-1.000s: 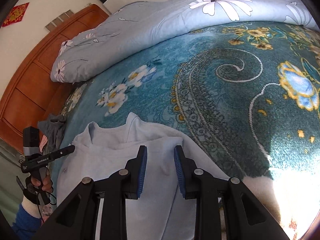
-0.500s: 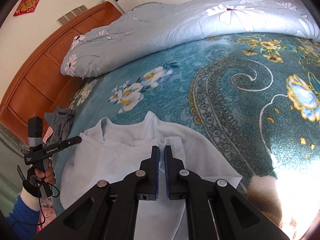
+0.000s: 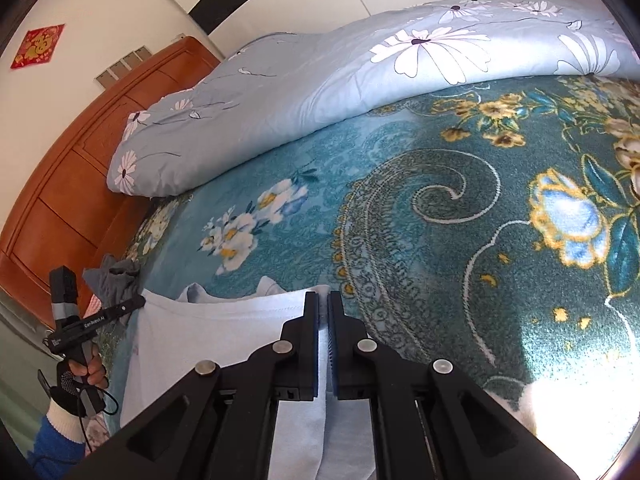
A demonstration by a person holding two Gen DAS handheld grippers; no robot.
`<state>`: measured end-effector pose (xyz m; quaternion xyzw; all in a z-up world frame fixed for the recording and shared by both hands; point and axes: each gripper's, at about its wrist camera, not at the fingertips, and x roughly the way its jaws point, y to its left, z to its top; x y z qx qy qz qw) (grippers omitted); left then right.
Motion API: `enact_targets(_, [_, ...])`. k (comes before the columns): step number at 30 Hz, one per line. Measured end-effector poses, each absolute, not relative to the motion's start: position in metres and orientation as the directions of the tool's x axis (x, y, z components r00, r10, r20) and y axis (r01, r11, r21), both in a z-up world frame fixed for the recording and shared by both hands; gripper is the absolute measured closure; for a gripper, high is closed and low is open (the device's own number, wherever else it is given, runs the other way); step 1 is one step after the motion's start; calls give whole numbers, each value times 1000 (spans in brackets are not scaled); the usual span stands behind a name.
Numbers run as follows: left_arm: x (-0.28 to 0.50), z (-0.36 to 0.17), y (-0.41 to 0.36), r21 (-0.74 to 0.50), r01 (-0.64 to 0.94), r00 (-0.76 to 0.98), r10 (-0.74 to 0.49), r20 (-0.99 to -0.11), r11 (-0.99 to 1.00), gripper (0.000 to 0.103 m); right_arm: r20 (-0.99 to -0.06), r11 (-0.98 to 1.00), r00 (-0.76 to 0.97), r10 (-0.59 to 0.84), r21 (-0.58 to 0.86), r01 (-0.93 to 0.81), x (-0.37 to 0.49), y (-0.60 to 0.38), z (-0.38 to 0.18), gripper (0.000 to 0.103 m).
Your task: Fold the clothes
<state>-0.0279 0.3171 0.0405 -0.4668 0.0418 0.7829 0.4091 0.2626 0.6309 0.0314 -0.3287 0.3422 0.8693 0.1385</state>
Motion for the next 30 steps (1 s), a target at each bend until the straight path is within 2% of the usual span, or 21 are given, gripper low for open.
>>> enact_targets(3, [-30,50,318,-312,-691,-241,615,-751,-652,100,-665,-740,-745,39,482,-469,260,633,36,99])
enact_targets(9, [-38,2,325,-294,-651,-178,517,-837,-700,100,-730,-694,-684,3,491,-527,247,642,-1,99])
enact_targets(17, [-36,11,300,-376,-613,-141,564,-813,-695,96,-754,-687,-656,14,470,-555,253,637,1,97])
enact_targets(18, [-34,15,297,-373,-607,-145,560,-816,-702,92,-757,-682,-653,28,464,-566,258,634,3,92])
enact_targets(19, [-30,20,294,-372,-604,-151,559,-815,-705,90,-759,-676,-650,41,458,-577,263,632,6,84])
enact_targets(21, [-17,30,287,-372,-613,-162,571,-805,-698,71,-757,-664,-651,45,464,-586,274,626,8,69])
enact_targets(23, [1,39,282,-381,-629,-166,596,-786,-677,57,-744,-649,-668,11,503,-571,287,616,5,62])
enact_targets(25, [22,46,279,-403,-644,-154,627,-764,-650,47,-729,-632,-684,-23,541,-555,299,606,3,49])
enact_targets(27, [47,47,283,-424,-658,-129,648,-750,-622,42,-712,-613,-700,-57,578,-538,312,596,0,48])
enact_targets(30, [87,44,294,-439,-693,-73,661,-747,-572,42,-683,-583,-722,-106,631,-512,331,582,-4,48])
